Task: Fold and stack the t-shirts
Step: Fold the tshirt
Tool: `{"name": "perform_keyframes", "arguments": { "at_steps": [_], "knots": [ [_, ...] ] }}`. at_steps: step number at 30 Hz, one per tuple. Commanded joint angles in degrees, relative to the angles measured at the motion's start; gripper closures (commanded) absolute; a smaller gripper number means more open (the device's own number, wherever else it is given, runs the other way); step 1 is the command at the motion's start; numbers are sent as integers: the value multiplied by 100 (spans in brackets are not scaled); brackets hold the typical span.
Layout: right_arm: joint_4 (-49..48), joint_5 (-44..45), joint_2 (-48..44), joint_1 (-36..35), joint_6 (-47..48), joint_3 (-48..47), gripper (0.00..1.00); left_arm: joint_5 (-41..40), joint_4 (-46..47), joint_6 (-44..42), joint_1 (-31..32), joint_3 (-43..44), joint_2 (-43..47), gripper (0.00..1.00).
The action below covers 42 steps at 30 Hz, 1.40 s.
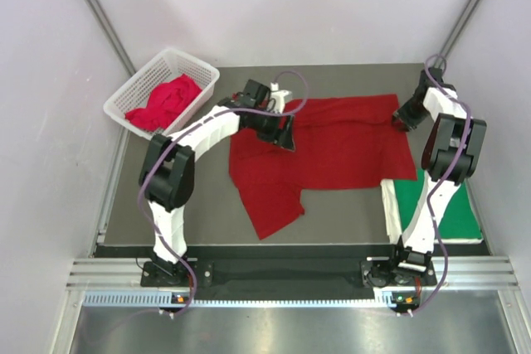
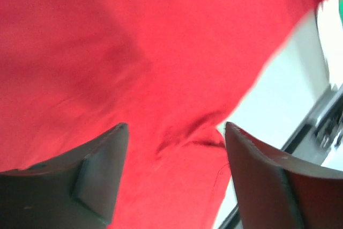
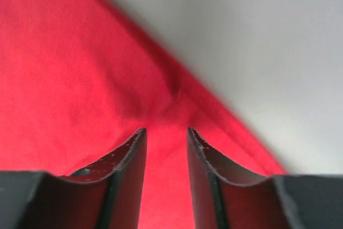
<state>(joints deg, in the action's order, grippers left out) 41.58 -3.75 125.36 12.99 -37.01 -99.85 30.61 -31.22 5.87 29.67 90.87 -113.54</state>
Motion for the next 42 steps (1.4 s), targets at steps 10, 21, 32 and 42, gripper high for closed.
{"name": "perform_keyframes", "arguments": {
  "at_steps": [10,21,32,42],
  "knots": [
    [-799,-749,-926,-3090,-139,-183,63,-627,99,1707,-2140,-719,894,5],
    [-1355,-1488,-187,-3839,230,-254,64,270,757,2340,-2378,-1809,1325,69],
    [-1284,-1664,-372,-3831,739,405,63,-582,503,2270,-2333,-1924,1307,59],
    [-1152,-1638,-486,-3831,915,563,63,-249,468,2234,-2677,-2230,1422,52]
  ]
}}
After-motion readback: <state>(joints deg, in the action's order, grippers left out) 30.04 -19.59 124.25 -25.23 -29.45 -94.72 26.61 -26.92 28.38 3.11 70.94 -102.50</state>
